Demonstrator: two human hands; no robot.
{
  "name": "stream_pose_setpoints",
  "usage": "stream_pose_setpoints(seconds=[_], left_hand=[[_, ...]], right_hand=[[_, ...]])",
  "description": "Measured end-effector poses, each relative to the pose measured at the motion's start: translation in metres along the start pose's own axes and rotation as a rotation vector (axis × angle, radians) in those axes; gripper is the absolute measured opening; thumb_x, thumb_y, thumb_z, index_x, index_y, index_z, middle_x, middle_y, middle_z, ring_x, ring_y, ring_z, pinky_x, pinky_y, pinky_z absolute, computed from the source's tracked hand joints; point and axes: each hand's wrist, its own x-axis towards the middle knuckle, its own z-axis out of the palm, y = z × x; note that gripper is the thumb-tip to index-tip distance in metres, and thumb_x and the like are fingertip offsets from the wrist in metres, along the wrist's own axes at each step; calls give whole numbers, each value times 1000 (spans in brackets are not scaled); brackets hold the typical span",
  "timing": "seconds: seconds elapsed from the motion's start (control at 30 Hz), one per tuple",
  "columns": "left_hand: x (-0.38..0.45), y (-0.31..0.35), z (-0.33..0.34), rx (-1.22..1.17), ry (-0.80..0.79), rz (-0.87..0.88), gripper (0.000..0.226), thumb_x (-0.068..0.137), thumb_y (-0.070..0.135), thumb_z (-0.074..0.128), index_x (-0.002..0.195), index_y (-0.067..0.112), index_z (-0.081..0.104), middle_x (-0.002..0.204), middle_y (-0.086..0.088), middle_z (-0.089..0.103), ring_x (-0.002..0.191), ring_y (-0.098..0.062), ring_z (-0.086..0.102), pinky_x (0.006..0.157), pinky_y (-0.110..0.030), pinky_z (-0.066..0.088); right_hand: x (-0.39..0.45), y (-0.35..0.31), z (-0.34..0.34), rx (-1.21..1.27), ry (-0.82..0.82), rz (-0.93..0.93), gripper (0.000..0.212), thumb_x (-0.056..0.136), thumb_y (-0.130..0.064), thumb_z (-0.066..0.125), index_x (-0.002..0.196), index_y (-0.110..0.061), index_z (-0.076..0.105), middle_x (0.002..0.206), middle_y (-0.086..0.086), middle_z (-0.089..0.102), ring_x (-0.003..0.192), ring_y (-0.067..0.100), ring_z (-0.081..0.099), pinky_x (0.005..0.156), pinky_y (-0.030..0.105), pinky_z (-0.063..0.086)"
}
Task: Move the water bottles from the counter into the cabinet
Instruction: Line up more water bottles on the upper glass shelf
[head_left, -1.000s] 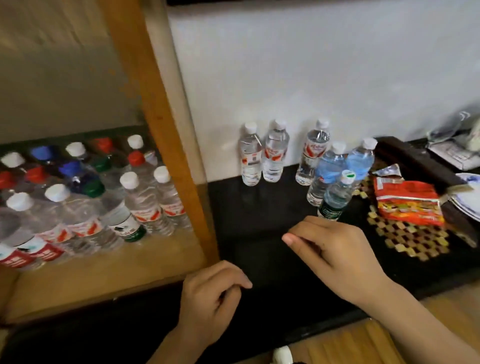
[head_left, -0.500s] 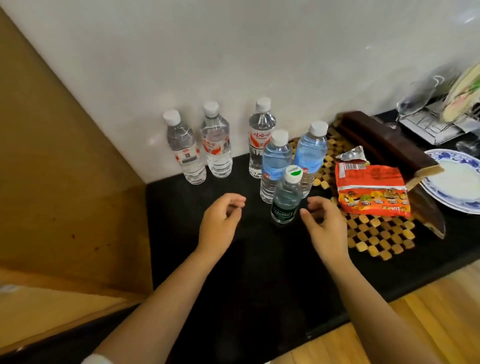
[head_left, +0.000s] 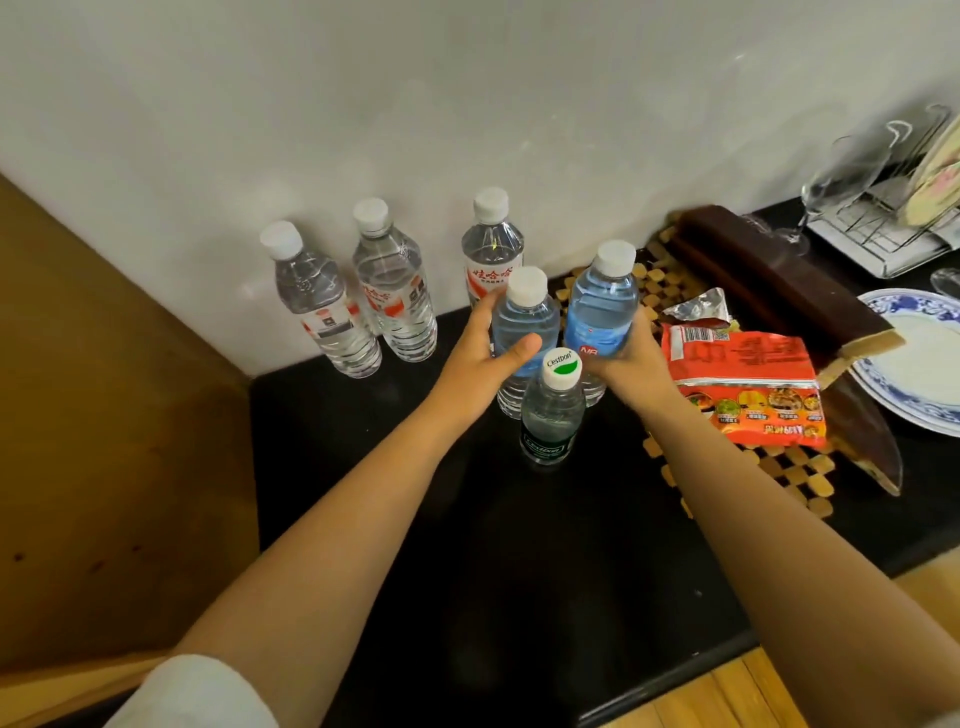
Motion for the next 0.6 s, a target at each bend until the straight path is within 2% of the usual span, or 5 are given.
stream_pose_setpoints(seconds=[0.1,0.2,0.33,0.43,0.6], left_hand=[[1,-2,2,35,16,33,55,90,11,54,137,20,28,117,22,48,106,14,50,94,-7,40],[-5,-5,1,26,57,56,54,91,10,53,136,21,27,124,11,47,112,6,48,98,-13,40],[-23,-7,-9,14,91,73,48,91,9,52,123,38,31,120,19,49,107,17,51,91,-7,42],[-42,-6,-20,-6,110,61,48,91,8,52,122,39,33,118,20,50,107,16,52,89,-7,43],[-95,-15,-32,-65,115,29,48,84,20,56,122,40,36,121,15,53,112,7,53,91,-13,46]], right_hand=[[-2,3,-3,-18,0,-4,78,69,-3,77,133,-8,32,127,11,54,117,24,54,100,43,46],[-9,2,-7,-69,27,-18,77,68,-5,77,132,-11,34,124,5,55,113,19,55,92,28,47],[-27,4,-11,-96,51,-37,68,71,-7,75,129,-13,38,121,1,57,107,13,57,87,21,47],[-49,8,-14,-97,71,-57,60,73,-9,75,116,-33,40,108,-16,56,96,-6,56,75,5,44],[-101,19,-18,-97,134,3,68,72,-15,76,128,-19,39,120,-9,54,110,7,53,90,24,43]])
